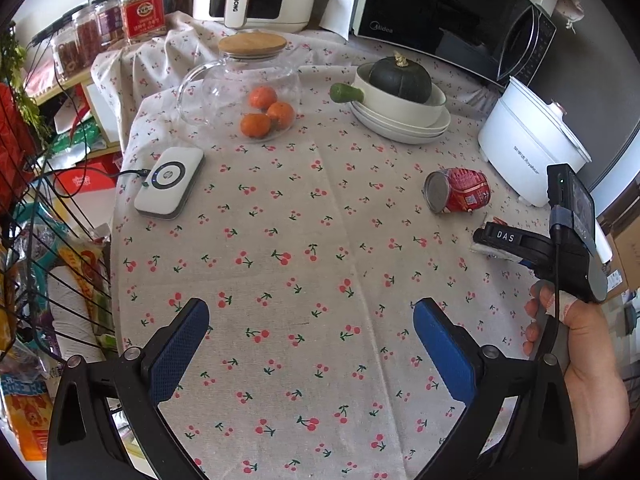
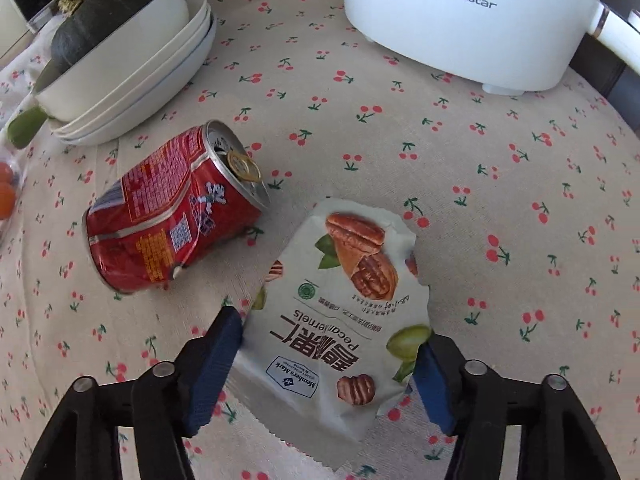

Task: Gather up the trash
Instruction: 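Grasp the crushed red can with the left tool while the right tool approaches the snack packet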

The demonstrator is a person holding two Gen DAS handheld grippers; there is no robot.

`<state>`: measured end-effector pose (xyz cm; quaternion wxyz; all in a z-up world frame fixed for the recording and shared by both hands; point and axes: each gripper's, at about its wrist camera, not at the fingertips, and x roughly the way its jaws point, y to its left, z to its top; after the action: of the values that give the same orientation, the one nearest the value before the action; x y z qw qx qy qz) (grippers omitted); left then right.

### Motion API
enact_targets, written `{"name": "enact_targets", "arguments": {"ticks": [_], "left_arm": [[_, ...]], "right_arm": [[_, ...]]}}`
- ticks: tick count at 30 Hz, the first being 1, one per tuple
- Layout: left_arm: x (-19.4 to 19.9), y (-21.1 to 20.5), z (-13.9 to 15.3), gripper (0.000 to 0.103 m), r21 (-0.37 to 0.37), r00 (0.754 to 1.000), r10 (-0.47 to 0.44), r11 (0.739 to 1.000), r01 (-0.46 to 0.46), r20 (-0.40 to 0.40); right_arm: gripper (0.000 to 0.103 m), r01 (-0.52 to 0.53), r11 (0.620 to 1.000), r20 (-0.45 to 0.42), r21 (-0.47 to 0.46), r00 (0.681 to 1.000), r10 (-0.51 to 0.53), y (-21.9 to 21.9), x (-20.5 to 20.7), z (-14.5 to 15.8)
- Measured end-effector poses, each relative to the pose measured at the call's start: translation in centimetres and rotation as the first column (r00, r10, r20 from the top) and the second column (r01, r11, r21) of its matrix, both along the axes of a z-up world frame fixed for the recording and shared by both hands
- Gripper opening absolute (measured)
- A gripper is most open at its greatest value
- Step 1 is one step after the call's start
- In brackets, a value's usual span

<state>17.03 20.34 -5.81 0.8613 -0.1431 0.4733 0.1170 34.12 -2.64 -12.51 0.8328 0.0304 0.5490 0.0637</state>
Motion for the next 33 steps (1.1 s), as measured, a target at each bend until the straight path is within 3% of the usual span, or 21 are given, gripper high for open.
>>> {"name": "enact_targets", "arguments": {"ticks": [1,2,3,7,9,13,16,18,19,27,30,33], "left_arm": [[0.2,-0.5,0.0,0.103,-0.005,1.000,-0.011,1.000,0.011,0.003],[0.3,-1.0,0.1,0.103,-0.012,1.000,-0.022,1.000,0.022,0.007],[0.5,-1.5,0.1,0.103,-0.022,0.999,-0.034,0.999,0.034,0.009],[1.3,-4.0,-0.6,0.103,-0.110,0.995,-0.098,0.989,0.095,-0.024],[1.6,-5.3,-0.8,0.103,-0.141,0.992,-0.125,0.983,0.121,-0.021],[1.9,-7.1,-1.1,0.103,-0.172,0.993,-0.115,0.979,0.113,-0.005],[2.7,-8.0,-1.5,0.102,-0.185,0.994,-0.113,0.976,0.111,-0.005],[3.5,-8.3,-1.4,0.102,-0.144,0.995,-0.101,0.984,0.101,0.006],[4.1,-8.5,-1.4,0.102,-0.118,0.995,-0.102,0.988,0.103,0.016],[12.1,-11.3,-3.3,0.102,-0.078,0.992,-0.060,0.995,0.069,0.112],[14.6,-12.9,-4.3,0.102,-0.044,0.986,-0.041,0.998,0.049,0.162],[16.5,-13.3,-5.7,0.103,-0.045,0.989,0.021,0.999,-0.015,0.148]], "right_arm": [[0.055,-0.018,1.000,-0.004,0.007,1.000,0.018,-0.5,-0.4,0.1],[0.039,-0.033,0.999,-0.013,0.015,0.999,0.034,-1.2,-0.8,0.2],[0.031,-0.051,0.999,-0.023,0.018,0.998,0.052,-1.9,-1.3,0.3],[0.028,-0.112,0.993,-0.048,0.025,0.992,0.113,-4.9,-3.9,0.6],[0.020,-0.137,0.990,-0.050,0.021,0.989,0.137,-6.6,-5.4,0.7],[0.019,-0.145,0.988,-0.049,0.057,0.988,0.148,-9.7,-7.5,1.3],[0.030,-0.130,0.980,-0.036,0.151,0.990,0.137,-11.9,-8.6,1.9],[0.067,-0.133,0.973,-0.008,0.191,0.990,0.137,-12.6,-8.8,2.2],[0.070,-0.135,0.976,-0.017,0.174,0.990,0.140,-12.6,-8.4,2.2],[0.074,-0.244,0.966,0.051,0.090,0.969,0.240,-12.6,-6.4,3.3],[0.074,-0.245,0.964,0.039,0.106,0.970,0.242,-13.3,-5.8,2.7],[0.074,-0.210,0.969,0.035,0.132,0.978,0.208,-14.5,-5.1,2.5]]}}
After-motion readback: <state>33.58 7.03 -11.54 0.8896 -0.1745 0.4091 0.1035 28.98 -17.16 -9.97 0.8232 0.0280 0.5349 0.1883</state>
